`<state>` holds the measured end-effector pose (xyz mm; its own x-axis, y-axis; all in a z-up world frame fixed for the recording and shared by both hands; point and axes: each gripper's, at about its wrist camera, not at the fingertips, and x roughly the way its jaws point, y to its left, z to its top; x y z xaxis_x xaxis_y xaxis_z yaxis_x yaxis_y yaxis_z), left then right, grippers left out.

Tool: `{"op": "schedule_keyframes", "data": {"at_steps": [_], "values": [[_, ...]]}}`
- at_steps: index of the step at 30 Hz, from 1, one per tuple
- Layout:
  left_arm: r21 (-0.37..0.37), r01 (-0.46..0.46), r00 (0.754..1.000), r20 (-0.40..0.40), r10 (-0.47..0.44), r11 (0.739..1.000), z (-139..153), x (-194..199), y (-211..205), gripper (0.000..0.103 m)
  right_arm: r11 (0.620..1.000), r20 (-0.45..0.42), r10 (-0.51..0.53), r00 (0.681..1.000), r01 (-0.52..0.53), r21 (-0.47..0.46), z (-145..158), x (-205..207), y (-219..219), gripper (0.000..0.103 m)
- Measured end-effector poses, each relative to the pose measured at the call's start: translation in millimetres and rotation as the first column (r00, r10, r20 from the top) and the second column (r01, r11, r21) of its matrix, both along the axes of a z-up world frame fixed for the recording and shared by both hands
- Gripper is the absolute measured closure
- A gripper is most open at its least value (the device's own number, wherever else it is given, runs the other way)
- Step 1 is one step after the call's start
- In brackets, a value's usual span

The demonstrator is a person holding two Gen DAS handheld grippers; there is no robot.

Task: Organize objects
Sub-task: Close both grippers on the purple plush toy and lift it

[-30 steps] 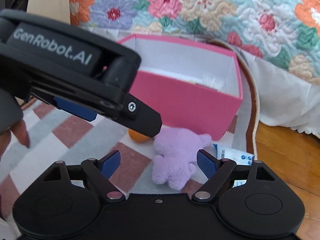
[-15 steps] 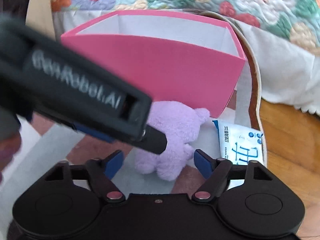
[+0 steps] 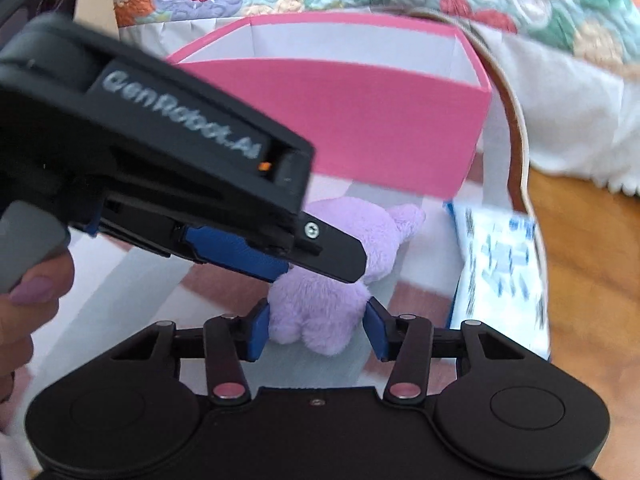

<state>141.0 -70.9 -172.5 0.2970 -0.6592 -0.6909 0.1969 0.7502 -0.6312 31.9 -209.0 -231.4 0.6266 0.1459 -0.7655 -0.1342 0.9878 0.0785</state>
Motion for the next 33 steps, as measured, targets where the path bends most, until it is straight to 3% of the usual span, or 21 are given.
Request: {"op": "schedule_keyframes", "data": {"at_steps": [7,11,19,33], "values": [[0.082,0.010,1.000,-0.006,-0.009,0.997,0,-19,3,0.053,0.994,-0.062,-0.030,0.998,0.036,0.106,3,-19,-3,0.049],[0.077,0.003,0.998,-0.060,0.002,0.997,-12,-18,2,0.053,0.993,-0.067,-0.029,0.997,0.036,0.111,0,-16,-8,0.049],[0.079,-0.033,0.999,-0.015,0.034,0.996,-12,-23,-2,0.065,0.993,-0.066,-0.047,0.997,0.054,0.101,-6,-10,-6,0.047],[0.060,0.000,0.995,0.100,-0.006,0.998,55,-49,12,0.065,0.999,0.062,0.038,0.997,-0.038,0.000,58,-32,16,0.048]]}}
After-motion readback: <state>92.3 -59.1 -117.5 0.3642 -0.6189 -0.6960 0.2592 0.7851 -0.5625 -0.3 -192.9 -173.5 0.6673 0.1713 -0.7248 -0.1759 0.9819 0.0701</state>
